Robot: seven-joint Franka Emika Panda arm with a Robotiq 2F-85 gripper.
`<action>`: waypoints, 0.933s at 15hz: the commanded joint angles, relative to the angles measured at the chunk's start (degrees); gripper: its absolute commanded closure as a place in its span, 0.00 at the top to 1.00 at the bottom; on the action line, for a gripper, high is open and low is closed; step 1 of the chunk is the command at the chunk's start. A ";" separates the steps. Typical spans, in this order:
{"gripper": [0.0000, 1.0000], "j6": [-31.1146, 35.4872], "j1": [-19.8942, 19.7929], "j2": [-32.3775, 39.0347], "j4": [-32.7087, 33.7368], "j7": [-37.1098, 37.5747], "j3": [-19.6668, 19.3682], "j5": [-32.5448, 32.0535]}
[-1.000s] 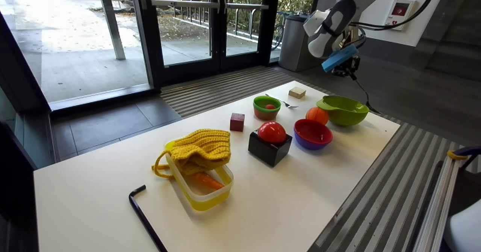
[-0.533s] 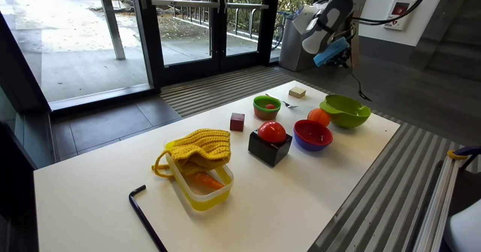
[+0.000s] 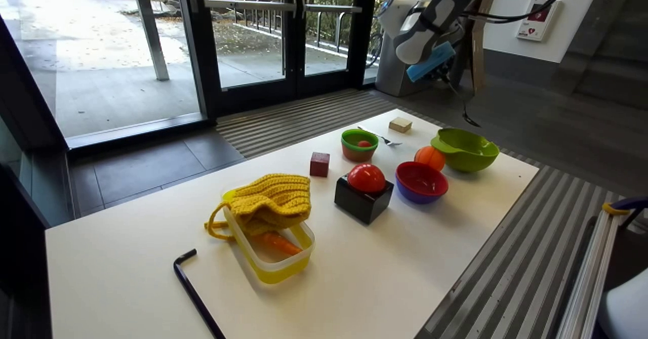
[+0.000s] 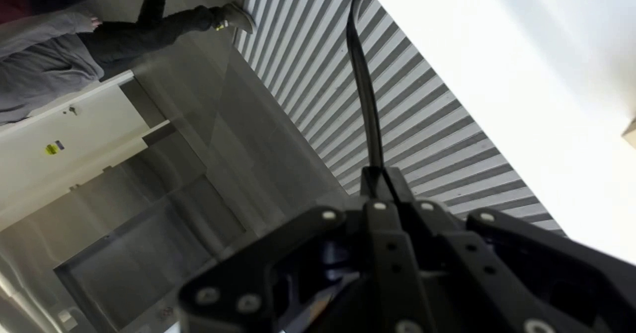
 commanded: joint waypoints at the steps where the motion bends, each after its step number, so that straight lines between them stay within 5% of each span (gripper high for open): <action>1: 0.01 5.01 -0.30 -6.93 -7.04 0.21 3.52 -3.00; 14: 0.01 19.77 -5.34 -16.79 -21.85 -7.54 9.67 1.19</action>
